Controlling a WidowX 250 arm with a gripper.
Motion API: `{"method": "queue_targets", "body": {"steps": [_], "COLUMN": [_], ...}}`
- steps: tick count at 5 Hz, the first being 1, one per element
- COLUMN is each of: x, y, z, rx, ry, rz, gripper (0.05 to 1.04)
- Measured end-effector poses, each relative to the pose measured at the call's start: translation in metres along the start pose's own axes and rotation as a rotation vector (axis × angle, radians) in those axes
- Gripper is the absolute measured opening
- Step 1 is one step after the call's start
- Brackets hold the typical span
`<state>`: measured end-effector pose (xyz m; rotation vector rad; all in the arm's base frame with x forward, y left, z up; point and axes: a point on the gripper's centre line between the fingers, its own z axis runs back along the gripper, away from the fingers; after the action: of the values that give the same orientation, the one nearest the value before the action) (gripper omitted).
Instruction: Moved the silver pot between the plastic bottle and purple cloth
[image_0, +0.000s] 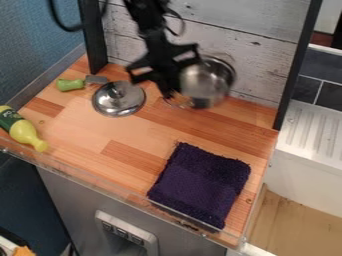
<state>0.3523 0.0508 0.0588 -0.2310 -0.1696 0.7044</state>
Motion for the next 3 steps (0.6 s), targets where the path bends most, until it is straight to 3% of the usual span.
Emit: {"method": "queue_targets", "body": {"steps": [1,3], "x": [0.0,-0.017], "y": [0.033,0.096], "z": [0.016,0.028], "rx": [0.018,0.032], "ry": [-0.023,-0.024], "rz": [0.027,0.01], "gripper": [0.074,0.074]}}
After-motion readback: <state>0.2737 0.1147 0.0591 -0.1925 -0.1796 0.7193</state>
